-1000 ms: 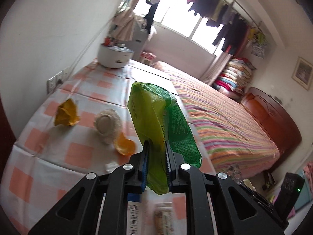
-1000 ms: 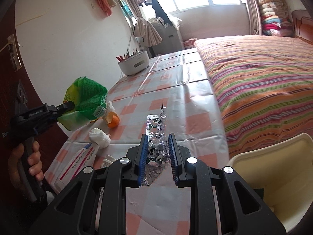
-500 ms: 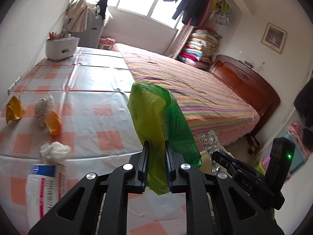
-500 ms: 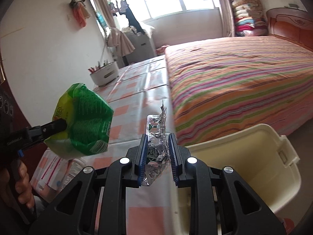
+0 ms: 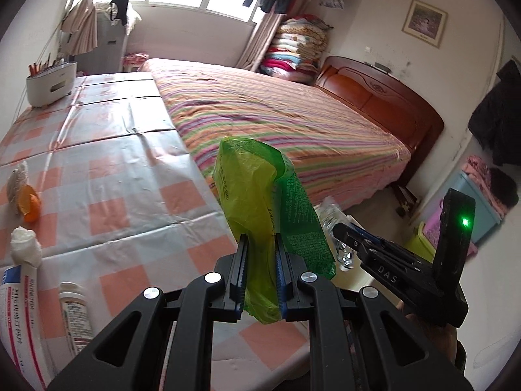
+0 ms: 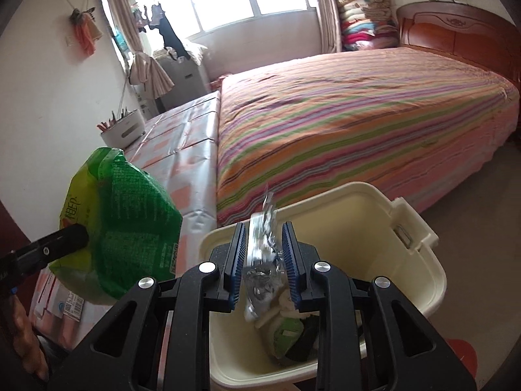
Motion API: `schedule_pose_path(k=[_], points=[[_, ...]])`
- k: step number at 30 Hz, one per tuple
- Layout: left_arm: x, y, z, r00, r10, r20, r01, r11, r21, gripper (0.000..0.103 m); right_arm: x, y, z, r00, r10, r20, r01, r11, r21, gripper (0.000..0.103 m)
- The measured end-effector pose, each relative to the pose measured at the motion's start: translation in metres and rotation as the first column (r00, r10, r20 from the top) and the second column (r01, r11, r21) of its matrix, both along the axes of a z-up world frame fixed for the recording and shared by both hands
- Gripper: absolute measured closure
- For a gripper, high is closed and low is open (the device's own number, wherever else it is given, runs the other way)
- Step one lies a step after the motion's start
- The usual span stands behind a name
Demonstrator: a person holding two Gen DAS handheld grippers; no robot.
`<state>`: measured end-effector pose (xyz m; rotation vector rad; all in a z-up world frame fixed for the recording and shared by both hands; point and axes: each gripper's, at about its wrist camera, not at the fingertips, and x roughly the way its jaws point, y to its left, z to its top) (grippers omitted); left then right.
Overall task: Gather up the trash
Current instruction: 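Carry the blister pack over the cream bin and open the right tool, then lower the green snack bag into the cream bin and open the left tool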
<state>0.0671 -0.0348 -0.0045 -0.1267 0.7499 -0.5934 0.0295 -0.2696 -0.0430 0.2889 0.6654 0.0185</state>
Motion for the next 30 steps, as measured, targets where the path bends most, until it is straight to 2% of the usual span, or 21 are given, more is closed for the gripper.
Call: schedule_pose_path(k=[1, 4, 7, 9, 11, 13, 16, 26, 30], points=[[-0.001, -0.004, -0.001, 1.000, -0.007, -0.002, 0.007, 1.000, 0.003, 0.088, 0.000, -0.003, -0.001, 1.000, -0.001, -0.002, 0.001, 1.000, 0.013, 0.079], [-0.002, -0.013, -0.003, 1.000, -0.020, -0.005, 0.020, 1.000, 0.014, 0.088, -0.003, -0.007, 0.001, 1.000, -0.016, 0.005, 0.016, 0.999, 0.043, 0.061], [0.000, -0.019, -0.006, 1.000, -0.025, -0.012, 0.025, 0.999, 0.022, 0.088, -0.012, -0.019, 0.009, 0.996, -0.053, 0.066, 0.044, 0.990, 0.133, 0.051], [0.002, -0.022, -0.009, 0.999, -0.026, -0.022, 0.026, 0.999, 0.028, 0.088, -0.019, -0.025, 0.016, 0.990, -0.094, 0.108, 0.077, 0.985, 0.156, 0.047], [0.004, -0.028, -0.012, 0.999, -0.034, -0.032, 0.035, 0.999, 0.035, 0.088, -0.027, -0.032, 0.021, 0.980, -0.135, 0.149, 0.106, 0.976, 0.188, 0.027], [0.005, -0.036, -0.015, 0.998, -0.044, -0.040, 0.046, 0.998, 0.048, 0.088, -0.034, -0.035, 0.025, 0.964, -0.188, 0.186, 0.153, 0.970, 0.188, 0.024], [0.010, -0.047, -0.021, 0.996, -0.062, -0.059, 0.066, 0.996, 0.062, 0.088, -0.040, -0.040, 0.030, 0.949, -0.224, 0.221, 0.182, 0.964, 0.195, 0.015], [0.018, -0.078, -0.030, 0.991, -0.112, -0.069, 0.119, 0.986, 0.113, 0.088, -0.059, -0.057, 0.032, 0.908, -0.319, 0.272, 0.243, 0.929, 0.277, 0.014], [0.020, -0.084, -0.033, 0.990, -0.118, -0.074, 0.126, 0.984, 0.122, 0.086, -0.059, -0.055, 0.032, 0.903, -0.330, 0.276, 0.248, 0.923, 0.293, 0.014]])
